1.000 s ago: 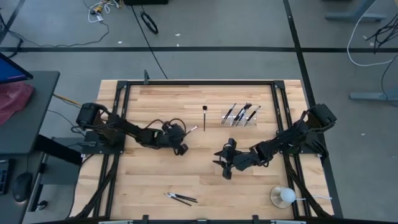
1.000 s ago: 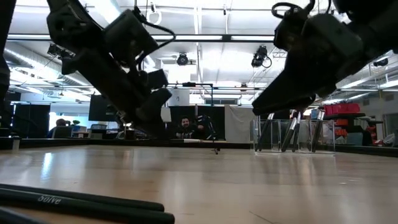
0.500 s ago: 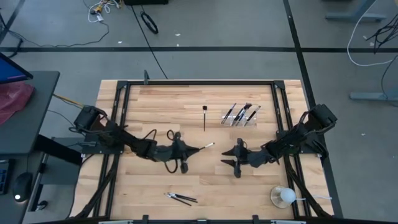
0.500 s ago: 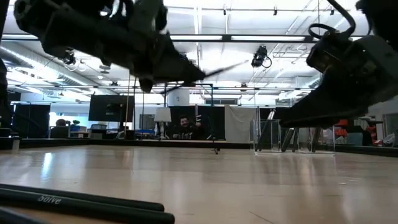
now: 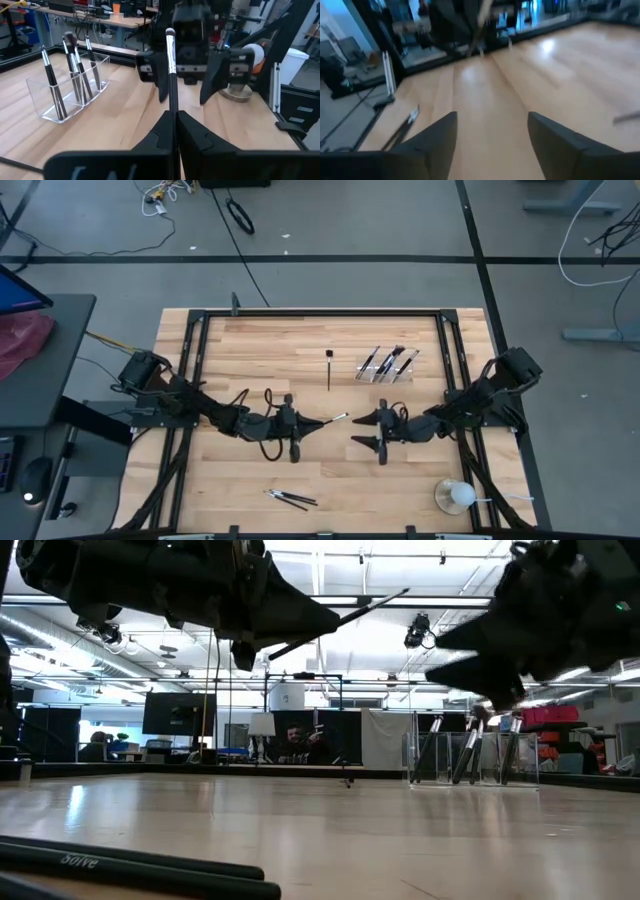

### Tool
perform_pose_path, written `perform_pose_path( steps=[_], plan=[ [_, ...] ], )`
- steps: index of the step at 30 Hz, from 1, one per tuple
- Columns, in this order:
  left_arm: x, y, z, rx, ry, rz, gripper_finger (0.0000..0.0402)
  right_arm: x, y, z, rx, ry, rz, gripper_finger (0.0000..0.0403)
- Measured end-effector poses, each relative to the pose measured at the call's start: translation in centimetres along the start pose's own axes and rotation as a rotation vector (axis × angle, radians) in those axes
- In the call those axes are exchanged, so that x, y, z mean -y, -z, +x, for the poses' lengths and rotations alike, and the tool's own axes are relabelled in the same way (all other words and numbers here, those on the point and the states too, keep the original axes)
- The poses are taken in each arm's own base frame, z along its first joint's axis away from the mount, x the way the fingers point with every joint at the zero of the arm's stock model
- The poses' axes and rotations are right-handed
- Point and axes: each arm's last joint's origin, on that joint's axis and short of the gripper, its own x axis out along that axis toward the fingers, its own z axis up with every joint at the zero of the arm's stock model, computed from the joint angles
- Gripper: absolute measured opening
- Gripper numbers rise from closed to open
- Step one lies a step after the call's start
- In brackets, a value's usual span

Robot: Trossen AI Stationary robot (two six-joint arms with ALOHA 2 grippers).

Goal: Put items in baskets/containers
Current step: Put the black eyeshadow brush into the transparent organizer

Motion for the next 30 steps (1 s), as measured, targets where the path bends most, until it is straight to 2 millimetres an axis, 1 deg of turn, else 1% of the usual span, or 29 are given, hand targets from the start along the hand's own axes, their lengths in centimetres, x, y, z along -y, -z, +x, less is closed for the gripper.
perform_pose_path(
  steps=[3,6,9,12,15,18,21,24,27,28,30],
  plan=[
    [0.0,0.0,0.0,0.0,0.0,0.002,0.0015,-0.5,-1.3,0.6,0.078,-0.011,-0.036,0.0261],
    [0.0,0.0,0.0,0.001,0.0,0.002,0.0014,-1.1,-2.7,1.7,0.128,-0.016,-0.065,0.0263],
    [0.0,-0.1,0.0,0.007,0.001,0.016,0.0012,-1.2,-3.9,3.1,0.135,0.0,-0.068,0.0255],
    [0.0,-0.1,0.0,0.007,-0.001,0.02,0.0015,-1.1,-4.5,4.1,0.112,0.023,-0.077,0.024],
    [0.0,-0.1,0.0,0.007,-0.001,0.021,0.0017,-1.3,-5.0,4.6,0.104,-0.022,-0.096,0.0221],
    [0.0,-0.1,0.0,0.007,0.003,0.023,0.0017,-1.6,-5.4,4.8,0.11,-0.061,-0.111,0.0193],
    [0.0,-0.1,0.0,0.008,0.003,0.032,0.0016,-1.7,-5.5,4.9,0.111,-0.063,-0.115,0.0151],
    [0.0,-0.1,0.0,0.007,0.004,0.032,0.002,-1.7,-5.5,4.9,0.112,-0.058,-0.114,0.0095],
    [0.0,-0.1,0.0,0.007,0.003,0.03,0.003,-1.7,-5.5,4.9,0.11,-0.06,-0.115,0.003],
    [0.0,-0.1,0.0,0.005,0.002,0.027,0.0034,-1.7,-5.4,4.9,0.106,-0.059,-0.121,0.0019],
    [0.0,0.0,0.0,0.003,-0.006,0.024,0.0045,-1.6,-5.4,4.9,0.091,-0.052,-0.127,0.0016]
  ],
)
